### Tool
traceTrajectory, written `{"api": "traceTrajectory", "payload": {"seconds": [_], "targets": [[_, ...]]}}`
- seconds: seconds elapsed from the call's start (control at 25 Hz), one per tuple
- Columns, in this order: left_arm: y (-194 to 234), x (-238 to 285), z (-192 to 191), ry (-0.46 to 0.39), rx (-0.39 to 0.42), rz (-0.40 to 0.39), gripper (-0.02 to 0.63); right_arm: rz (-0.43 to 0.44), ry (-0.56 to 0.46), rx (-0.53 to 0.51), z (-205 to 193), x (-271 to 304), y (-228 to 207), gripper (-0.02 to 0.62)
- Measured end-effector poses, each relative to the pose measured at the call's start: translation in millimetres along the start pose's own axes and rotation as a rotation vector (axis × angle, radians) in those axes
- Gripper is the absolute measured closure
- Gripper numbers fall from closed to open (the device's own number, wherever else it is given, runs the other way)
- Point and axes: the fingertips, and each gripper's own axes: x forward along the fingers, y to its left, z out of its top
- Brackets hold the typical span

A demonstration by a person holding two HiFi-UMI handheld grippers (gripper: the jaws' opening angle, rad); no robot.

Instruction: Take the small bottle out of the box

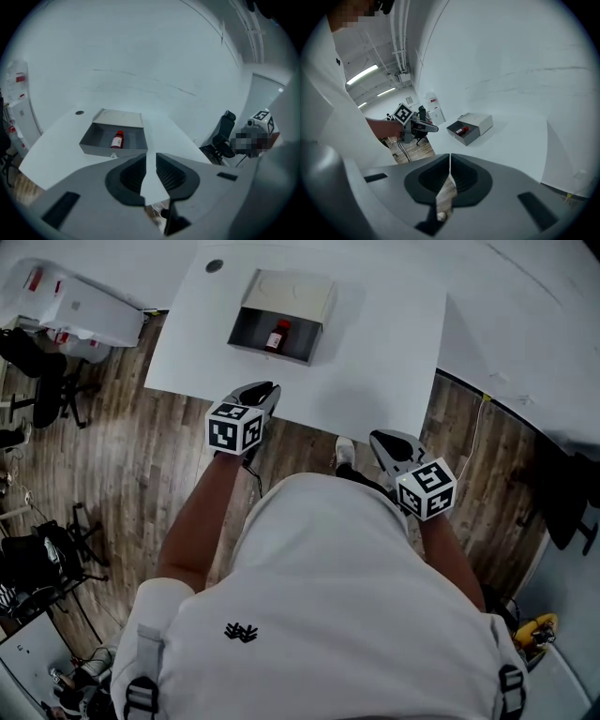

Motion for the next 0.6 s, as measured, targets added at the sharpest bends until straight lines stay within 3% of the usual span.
{"api": "traceTrajectory", "payload": {"seconds": [0.6], "targets": [[87,86,32,0.195,0.024,0.172,0.429,0.037,0.033,0.050,6,-4,-77,0.586]]}}
